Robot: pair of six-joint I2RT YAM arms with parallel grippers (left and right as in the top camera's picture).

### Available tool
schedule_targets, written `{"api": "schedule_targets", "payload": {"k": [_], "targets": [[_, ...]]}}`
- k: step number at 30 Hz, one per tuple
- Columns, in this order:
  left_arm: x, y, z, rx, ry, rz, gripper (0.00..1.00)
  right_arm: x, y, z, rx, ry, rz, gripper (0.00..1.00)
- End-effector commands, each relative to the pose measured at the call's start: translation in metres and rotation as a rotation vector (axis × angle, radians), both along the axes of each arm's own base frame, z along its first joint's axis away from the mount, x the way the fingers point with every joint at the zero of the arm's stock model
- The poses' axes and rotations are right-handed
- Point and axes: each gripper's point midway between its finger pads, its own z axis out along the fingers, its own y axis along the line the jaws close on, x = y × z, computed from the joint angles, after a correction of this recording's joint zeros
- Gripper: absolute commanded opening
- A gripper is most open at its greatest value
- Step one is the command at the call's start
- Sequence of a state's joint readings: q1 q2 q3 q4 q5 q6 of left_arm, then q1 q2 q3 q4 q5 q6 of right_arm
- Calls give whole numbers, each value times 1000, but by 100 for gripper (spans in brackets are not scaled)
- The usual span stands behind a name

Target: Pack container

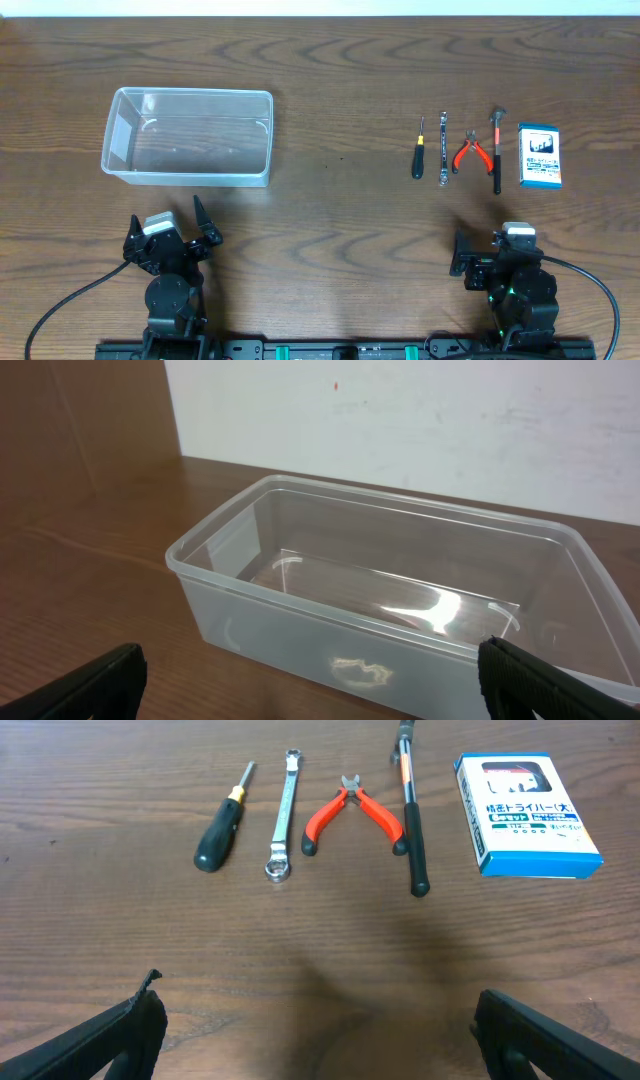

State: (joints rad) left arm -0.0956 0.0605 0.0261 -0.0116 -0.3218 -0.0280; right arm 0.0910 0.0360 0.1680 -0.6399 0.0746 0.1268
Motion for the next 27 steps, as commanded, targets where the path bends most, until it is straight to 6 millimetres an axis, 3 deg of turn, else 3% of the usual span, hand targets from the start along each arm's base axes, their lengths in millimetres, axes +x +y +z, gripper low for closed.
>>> {"api": "schedule_targets", "payload": {"k": [1,23,27], "targets": [[-2,3,-16,9,48,16,98,-1,-1,-4,11,4,-8,99],[-2,3,-16,9,48,16,98,0,-1,-4,11,1,-9,99],[-2,3,-16,9,48,16,98,0,10,-2,96,0,18,99]]}}
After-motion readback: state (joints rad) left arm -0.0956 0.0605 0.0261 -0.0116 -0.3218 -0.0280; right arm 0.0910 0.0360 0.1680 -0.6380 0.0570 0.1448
